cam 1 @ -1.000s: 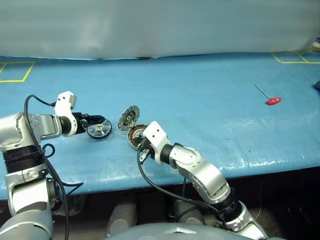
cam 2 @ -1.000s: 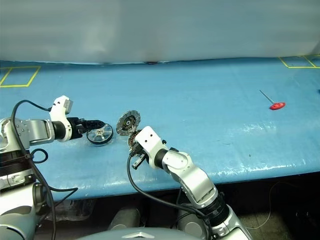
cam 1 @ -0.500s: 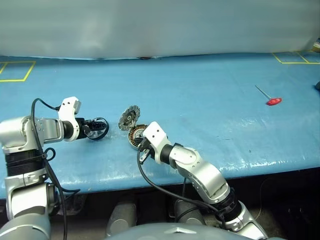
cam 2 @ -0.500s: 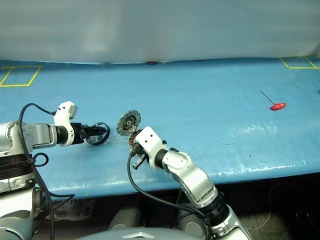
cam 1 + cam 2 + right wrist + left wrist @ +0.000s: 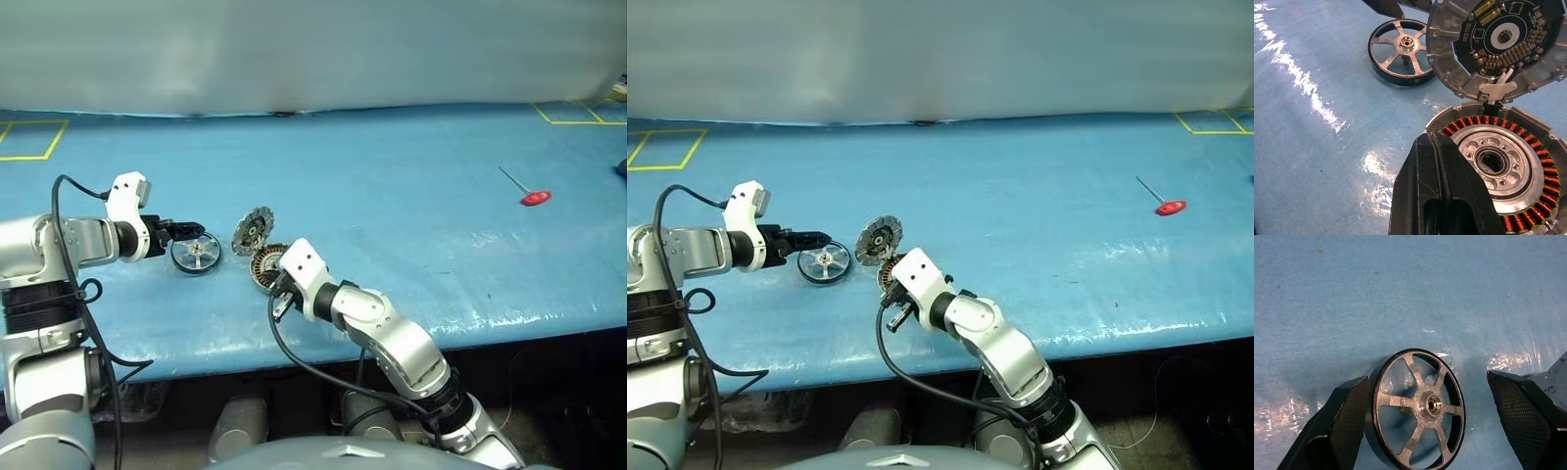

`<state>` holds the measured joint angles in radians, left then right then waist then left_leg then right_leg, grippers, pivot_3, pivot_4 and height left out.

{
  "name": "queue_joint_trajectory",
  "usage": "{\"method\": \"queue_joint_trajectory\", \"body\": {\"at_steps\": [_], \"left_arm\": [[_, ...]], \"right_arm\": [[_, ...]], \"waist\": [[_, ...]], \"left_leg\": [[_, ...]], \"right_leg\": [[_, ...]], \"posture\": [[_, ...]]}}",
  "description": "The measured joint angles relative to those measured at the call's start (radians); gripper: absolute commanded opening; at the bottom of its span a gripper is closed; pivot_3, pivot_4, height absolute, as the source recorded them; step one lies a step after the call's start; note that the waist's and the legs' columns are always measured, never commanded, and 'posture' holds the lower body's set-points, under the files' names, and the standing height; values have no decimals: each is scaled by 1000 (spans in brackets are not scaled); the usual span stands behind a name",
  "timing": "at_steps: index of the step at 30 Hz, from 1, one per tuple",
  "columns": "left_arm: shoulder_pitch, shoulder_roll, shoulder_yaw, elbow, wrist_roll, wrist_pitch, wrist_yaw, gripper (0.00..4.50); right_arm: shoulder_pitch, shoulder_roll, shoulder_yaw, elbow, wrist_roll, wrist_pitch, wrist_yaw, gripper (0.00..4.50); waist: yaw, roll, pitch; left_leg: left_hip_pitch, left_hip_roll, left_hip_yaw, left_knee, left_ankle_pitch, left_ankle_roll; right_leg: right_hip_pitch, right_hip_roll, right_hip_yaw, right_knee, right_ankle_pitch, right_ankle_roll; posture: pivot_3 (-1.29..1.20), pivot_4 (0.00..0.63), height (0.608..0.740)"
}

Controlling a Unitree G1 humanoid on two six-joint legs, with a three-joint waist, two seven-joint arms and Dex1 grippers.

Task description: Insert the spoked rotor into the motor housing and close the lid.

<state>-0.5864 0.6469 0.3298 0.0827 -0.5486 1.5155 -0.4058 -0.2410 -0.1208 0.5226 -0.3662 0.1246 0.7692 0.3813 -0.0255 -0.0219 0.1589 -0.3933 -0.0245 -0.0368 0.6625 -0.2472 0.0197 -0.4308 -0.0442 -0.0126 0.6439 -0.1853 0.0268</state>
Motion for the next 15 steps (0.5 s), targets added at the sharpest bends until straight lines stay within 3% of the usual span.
{"method": "queue_joint_trajectory", "body": {"at_steps": [9, 15], "left_arm": [[4, -13, -50, 2, 9, -12, -8, 4145], [3, 54, -80, 2, 15, -52, -47, 4145]], "right_arm": [[0, -1, 0, 0, -1, -1, 4, 0], [9, -2, -1, 0, -3, -1, 0, 0]], "waist": [[1, 0, 0], [-3, 0, 0]], "left_leg": [[0, 0, 0, 0, 0, 0], [0, 1, 0, -1, 0, 0]], "right_leg": [[0, 0, 0, 0, 0, 0], [0, 0, 0, 0, 0, 0]], "posture": [[0, 150, 740], [0, 150, 740]]}}
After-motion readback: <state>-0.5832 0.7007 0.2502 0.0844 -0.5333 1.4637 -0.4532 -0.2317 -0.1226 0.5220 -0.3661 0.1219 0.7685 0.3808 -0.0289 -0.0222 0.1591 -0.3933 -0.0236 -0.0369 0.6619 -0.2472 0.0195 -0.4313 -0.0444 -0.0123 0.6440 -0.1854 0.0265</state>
